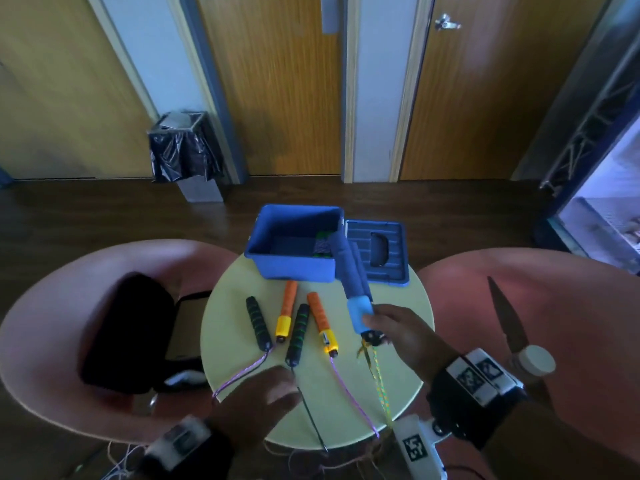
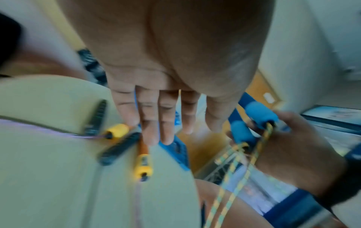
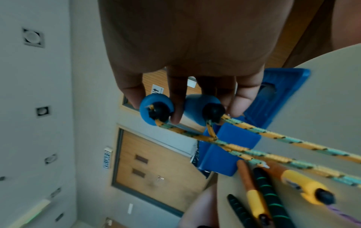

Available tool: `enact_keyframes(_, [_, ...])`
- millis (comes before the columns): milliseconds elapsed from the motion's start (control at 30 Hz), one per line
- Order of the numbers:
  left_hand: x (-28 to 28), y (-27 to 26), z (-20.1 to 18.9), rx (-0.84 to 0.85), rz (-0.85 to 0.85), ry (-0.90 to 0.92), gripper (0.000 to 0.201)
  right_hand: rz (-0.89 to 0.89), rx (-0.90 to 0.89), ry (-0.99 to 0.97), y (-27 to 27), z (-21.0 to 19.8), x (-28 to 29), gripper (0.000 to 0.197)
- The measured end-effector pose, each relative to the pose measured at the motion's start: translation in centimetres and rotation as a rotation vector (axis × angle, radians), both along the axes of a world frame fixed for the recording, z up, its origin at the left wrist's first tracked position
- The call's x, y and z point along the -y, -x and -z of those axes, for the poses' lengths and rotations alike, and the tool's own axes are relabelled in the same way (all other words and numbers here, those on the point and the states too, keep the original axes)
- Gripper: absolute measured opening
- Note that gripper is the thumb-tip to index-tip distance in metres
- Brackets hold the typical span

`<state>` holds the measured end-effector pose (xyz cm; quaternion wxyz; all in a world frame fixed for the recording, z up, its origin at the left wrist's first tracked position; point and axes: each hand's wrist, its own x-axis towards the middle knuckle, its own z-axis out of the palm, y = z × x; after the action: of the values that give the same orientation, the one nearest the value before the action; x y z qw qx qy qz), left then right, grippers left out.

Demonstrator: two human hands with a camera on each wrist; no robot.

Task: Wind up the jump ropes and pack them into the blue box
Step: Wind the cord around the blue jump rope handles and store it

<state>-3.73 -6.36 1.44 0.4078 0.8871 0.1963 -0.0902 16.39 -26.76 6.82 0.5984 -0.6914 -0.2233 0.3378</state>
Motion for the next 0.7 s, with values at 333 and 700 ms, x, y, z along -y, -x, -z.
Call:
enact_keyframes(333, [8.6,-8.4,-0.4,-0.252,0.431,0.254,0.025,0.157,-0.132,-0.345,1.0,-7.8,2.0,0.057])
enact_keyframes(700, [-8.4,9.6,21.8,-0.329,-0.186,0.088,0.056,0.591,-0.184,-0.528,-7.3,-12.1,12.6,0.031])
